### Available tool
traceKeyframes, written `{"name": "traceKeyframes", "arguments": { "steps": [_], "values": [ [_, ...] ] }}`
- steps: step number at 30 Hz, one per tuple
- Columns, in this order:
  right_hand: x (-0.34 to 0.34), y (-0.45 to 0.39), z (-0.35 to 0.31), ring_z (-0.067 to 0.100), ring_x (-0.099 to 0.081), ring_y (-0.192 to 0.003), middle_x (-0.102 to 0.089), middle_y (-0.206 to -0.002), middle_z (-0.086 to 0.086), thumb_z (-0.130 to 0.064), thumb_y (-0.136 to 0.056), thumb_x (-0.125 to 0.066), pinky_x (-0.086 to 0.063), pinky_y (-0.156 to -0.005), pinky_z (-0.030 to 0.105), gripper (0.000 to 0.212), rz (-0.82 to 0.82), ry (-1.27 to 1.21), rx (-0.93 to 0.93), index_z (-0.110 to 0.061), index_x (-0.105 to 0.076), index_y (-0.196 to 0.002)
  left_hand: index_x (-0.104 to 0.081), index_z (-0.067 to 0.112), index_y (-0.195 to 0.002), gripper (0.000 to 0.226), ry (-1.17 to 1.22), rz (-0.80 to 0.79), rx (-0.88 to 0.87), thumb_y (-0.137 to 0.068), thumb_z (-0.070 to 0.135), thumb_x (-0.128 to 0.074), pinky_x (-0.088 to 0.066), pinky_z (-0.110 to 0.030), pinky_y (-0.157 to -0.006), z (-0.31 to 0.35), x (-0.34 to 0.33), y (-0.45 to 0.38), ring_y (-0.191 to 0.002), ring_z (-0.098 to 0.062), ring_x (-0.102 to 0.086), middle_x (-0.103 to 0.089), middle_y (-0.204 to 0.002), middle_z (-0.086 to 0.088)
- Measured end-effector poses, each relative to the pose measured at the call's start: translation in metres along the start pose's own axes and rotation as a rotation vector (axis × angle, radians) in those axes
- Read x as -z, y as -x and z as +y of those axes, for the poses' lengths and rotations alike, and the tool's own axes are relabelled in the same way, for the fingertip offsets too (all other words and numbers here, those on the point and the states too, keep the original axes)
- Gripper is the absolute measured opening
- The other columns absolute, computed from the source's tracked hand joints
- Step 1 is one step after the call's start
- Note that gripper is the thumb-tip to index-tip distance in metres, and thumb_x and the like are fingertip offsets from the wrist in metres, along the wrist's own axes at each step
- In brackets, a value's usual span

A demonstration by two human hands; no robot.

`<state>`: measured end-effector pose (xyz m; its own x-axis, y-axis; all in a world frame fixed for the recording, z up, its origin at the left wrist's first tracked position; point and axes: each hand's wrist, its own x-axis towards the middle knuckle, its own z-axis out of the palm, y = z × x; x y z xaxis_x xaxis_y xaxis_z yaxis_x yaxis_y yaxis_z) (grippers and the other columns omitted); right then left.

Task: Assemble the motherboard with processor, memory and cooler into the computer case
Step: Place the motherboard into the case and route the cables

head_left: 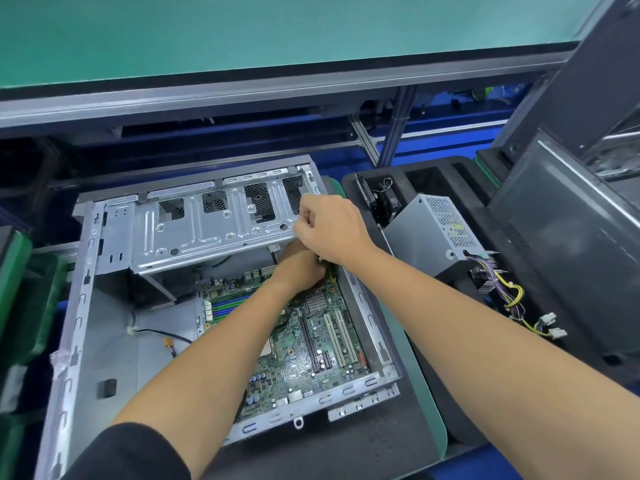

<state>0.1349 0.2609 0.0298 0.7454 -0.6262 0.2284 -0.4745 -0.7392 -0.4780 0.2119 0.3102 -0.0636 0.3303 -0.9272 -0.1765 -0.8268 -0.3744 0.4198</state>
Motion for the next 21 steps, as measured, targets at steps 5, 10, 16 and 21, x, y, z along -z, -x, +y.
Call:
{"name": "traceKeyframes", "arguments": {
  "steps": [5,10,16,21],
  "values": [
    [0.0006,-0.0009,-0.0004,0.025,-0.057,-0.067,-0.059,-0.063,0.002,-0.017,-0.082,-0.055,-0.049,-0.061,0.034,0.012,-0.003,-0.003,-0.003,-0.007,-0.059,-0.077,-0.056,0.011,-0.079,0.01,0.018,0.048,-0.009,-0.087,0.017,-0.053,-0.03,-0.028,-0.053,-0.0039,-0.0006,-0.0005,-0.064,-0.024,-0.047,-0.05,-0.068,-0.003],
    [0.0015,-0.0008,-0.0013,0.026,-0.057,-0.067,-0.06,-0.064,0.003,-0.017,-0.083,-0.054,-0.049,-0.062,0.035,0.012,-0.006,-0.005,-0.008,-0.007,-0.058,-0.077,-0.049,0.016,-0.076,0.013,0.016,0.036,-0.014,-0.088,0.018,-0.053,-0.025,-0.027,-0.047,-0.0029,0.0003,-0.0002,-0.054,-0.016,-0.038,-0.044,-0.061,0.0],
    [0.0021,-0.0012,-0.0017,0.024,-0.057,-0.066,-0.06,-0.064,0.002,-0.017,-0.083,-0.054,-0.049,-0.063,0.034,0.012,-0.016,-0.004,-0.011,-0.008,-0.059,-0.078,-0.063,0.007,-0.101,0.02,0.033,-0.048,0.101,-0.092,0.014,-0.046,-0.042,-0.028,-0.062,0.0001,0.0014,-0.0014,-0.074,-0.025,-0.055,-0.067,-0.101,-0.012],
    [0.0018,-0.0012,-0.0015,0.025,-0.057,-0.066,-0.06,-0.063,0.002,-0.018,-0.083,-0.054,-0.049,-0.062,0.033,0.012,-0.012,0.002,-0.008,-0.008,-0.059,-0.077,-0.044,0.014,-0.065,0.028,0.055,0.03,0.184,-0.093,0.01,-0.047,-0.024,-0.024,-0.045,-0.0009,0.0042,-0.0011,-0.051,-0.013,-0.035,-0.049,-0.061,-0.004]
  ]
}}
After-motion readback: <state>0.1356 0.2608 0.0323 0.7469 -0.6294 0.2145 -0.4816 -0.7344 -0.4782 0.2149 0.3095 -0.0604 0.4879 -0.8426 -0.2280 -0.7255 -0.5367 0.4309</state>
